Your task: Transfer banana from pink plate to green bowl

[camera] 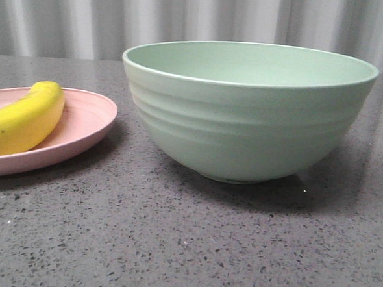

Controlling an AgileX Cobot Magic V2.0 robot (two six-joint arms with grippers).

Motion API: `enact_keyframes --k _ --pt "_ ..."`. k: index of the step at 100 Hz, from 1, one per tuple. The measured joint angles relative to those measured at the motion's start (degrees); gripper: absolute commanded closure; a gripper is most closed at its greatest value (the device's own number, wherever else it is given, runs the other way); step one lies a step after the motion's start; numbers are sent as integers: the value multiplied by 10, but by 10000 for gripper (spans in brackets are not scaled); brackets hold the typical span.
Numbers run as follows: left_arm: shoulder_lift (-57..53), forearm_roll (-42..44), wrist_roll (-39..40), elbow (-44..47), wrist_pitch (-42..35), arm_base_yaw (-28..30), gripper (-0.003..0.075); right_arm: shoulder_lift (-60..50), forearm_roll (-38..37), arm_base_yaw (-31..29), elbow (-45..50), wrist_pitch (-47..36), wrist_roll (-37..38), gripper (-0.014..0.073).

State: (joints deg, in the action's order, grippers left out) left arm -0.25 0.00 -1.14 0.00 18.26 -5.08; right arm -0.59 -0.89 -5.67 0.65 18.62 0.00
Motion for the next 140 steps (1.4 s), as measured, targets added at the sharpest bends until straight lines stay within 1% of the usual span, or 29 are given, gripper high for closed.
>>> enact_keyframes --k 106,140 --pt "0 0 0 0 0 0 741 0 0 0 0 0 0 657" --pt "0 6 0 0 -40 0 741 0 0 0 0 0 0 657"
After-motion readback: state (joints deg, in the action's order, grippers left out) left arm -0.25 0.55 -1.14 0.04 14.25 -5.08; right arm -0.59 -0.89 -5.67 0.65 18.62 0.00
